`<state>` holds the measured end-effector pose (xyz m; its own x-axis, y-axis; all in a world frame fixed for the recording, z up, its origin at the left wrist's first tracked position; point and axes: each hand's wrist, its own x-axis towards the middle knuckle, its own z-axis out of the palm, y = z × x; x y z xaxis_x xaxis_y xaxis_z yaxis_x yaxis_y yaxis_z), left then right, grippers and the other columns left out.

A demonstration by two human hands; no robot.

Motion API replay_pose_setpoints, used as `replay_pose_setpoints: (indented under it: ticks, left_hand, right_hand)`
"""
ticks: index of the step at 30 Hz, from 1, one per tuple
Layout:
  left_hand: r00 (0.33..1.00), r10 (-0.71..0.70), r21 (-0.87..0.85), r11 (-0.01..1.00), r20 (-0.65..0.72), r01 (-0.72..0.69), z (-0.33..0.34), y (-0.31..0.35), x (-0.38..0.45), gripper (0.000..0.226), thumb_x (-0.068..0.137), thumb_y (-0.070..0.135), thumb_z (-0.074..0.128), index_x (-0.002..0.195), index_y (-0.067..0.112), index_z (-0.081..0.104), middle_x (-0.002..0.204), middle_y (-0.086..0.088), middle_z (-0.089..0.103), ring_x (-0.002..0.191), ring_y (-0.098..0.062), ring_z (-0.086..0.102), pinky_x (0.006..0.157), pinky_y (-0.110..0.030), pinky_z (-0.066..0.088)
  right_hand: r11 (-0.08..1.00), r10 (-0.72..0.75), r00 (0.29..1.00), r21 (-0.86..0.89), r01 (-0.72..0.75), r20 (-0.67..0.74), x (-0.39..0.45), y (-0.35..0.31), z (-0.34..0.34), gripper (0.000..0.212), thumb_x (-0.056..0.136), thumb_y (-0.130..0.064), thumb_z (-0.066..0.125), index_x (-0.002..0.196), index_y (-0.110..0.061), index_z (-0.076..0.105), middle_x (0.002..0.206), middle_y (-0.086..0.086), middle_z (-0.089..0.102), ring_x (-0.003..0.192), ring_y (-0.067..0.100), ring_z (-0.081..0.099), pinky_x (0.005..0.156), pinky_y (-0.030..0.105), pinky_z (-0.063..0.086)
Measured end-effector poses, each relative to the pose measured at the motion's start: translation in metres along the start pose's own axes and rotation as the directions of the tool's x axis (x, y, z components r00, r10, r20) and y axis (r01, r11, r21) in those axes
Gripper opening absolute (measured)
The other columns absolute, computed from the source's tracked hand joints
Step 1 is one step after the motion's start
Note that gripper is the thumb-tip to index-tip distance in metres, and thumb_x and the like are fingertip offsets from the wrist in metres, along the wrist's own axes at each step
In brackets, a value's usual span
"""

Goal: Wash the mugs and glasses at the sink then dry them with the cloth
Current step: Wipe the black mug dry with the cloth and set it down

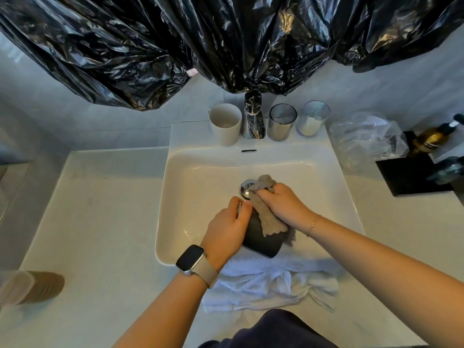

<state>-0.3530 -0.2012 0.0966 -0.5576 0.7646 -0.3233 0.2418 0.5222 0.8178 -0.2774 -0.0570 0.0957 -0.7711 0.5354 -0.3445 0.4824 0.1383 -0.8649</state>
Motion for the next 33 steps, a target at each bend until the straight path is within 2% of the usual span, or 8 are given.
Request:
replay_pose_setpoints:
  ticks: [5, 8, 11, 14, 18, 25, 28, 33]
  left_hand:
    - [0.997, -0.046, -0.045, 0.998, 0.063, 0.048, -0.015, 0.000, 0.003, 0.037, 0.103, 0.048, 0.033, 0.104, 0.021, 0.058, 0.096, -0.007, 0.066, 0.088, -0.021, 0.061, 0.085, -0.037, 0.047]
    - [0.994, -0.070, -0.098, 0.992, 0.081, 0.078, -0.015, 0.002, 0.000, 0.041, 0.104, 0.048, 0.032, 0.102, 0.019, 0.060, 0.099, -0.007, 0.066, 0.093, -0.022, 0.060, 0.090, -0.036, 0.046]
    - [0.998, -0.042, -0.046, 0.998, 0.040, 0.044, -0.018, 0.001, -0.001, 0.036, 0.101, 0.052, 0.033, 0.101, 0.030, 0.062, 0.097, 0.001, 0.067, 0.091, -0.014, 0.061, 0.086, -0.031, 0.047]
    - [0.995, -0.061, -0.091, 0.994, 0.081, 0.068, -0.022, -0.002, -0.001, 0.035, 0.101, 0.049, 0.037, 0.096, 0.026, 0.063, 0.096, 0.000, 0.068, 0.092, -0.017, 0.062, 0.092, -0.038, 0.048]
    - [0.985, -0.124, -0.219, 0.964, 0.122, 0.149, -0.025, -0.004, 0.006, 0.047, 0.102, 0.044, 0.039, 0.106, 0.004, 0.064, 0.104, -0.021, 0.066, 0.090, -0.026, 0.060, 0.098, -0.045, 0.044]
    - [0.924, -0.276, -0.562, 0.735, 0.263, 0.380, -0.015, -0.002, 0.007, 0.040, 0.098, 0.046, 0.048, 0.098, 0.011, 0.067, 0.087, -0.010, 0.068, 0.080, -0.019, 0.064, 0.079, -0.035, 0.050]
    - [0.934, -0.280, -0.530, 0.769, 0.223, 0.357, -0.001, 0.000, 0.006, 0.041, 0.099, 0.048, 0.044, 0.097, 0.014, 0.065, 0.083, -0.008, 0.069, 0.076, -0.019, 0.065, 0.078, -0.034, 0.050]
    - [0.911, -0.311, -0.647, 0.642, 0.271, 0.411, -0.007, -0.006, 0.003, 0.041, 0.096, 0.045, 0.050, 0.102, 0.008, 0.068, 0.088, -0.012, 0.070, 0.081, -0.023, 0.065, 0.078, -0.037, 0.050]
  right_hand:
    - [0.982, 0.018, 0.913, -0.179, 0.061, 0.409, -0.001, 0.000, -0.016, 0.028, 0.098, -0.037, 0.053, 0.118, -0.021, 0.064, 0.113, 0.001, 0.068, 0.109, 0.014, 0.062, 0.098, 0.026, 0.048]
    - [0.973, -0.038, 0.946, -0.206, 0.109, 0.323, 0.000, 0.004, -0.014, 0.031, 0.099, -0.027, 0.053, 0.119, -0.006, 0.063, 0.118, 0.015, 0.066, 0.112, 0.026, 0.060, 0.104, 0.037, 0.045]
    - [0.995, -0.100, 0.977, 0.040, 0.094, 0.190, -0.012, 0.004, -0.004, 0.016, 0.098, -0.017, 0.055, 0.107, -0.022, 0.066, 0.109, 0.001, 0.068, 0.106, 0.015, 0.061, 0.095, 0.021, 0.046]
    - [0.980, -0.001, 0.969, 0.195, -0.049, 0.247, -0.020, 0.006, -0.005, 0.018, 0.097, -0.019, 0.057, 0.095, -0.031, 0.070, 0.094, -0.010, 0.073, 0.094, 0.007, 0.067, 0.083, 0.015, 0.050]
    - [0.842, 0.091, 0.934, 0.474, -0.257, 0.346, -0.027, 0.013, -0.015, 0.013, 0.087, -0.015, 0.062, 0.097, -0.014, 0.069, 0.084, -0.002, 0.076, 0.078, 0.009, 0.071, 0.067, 0.020, 0.055]
    - [0.588, 0.154, 0.954, 0.753, -0.296, 0.255, -0.032, 0.022, -0.006, 0.041, 0.085, -0.025, 0.062, 0.118, -0.001, 0.063, 0.110, 0.018, 0.067, 0.099, 0.026, 0.066, 0.090, 0.036, 0.053]
    - [0.491, 0.255, 0.948, 0.819, -0.298, 0.192, -0.028, 0.017, 0.002, 0.039, 0.093, -0.034, 0.061, 0.111, 0.000, 0.068, 0.109, 0.022, 0.067, 0.101, 0.031, 0.064, 0.099, 0.044, 0.048]
    - [0.491, 0.152, 0.961, 0.826, -0.276, 0.231, -0.041, 0.022, -0.001, 0.030, 0.093, -0.025, 0.057, 0.104, 0.000, 0.070, 0.101, 0.017, 0.071, 0.095, 0.024, 0.068, 0.083, 0.031, 0.056]
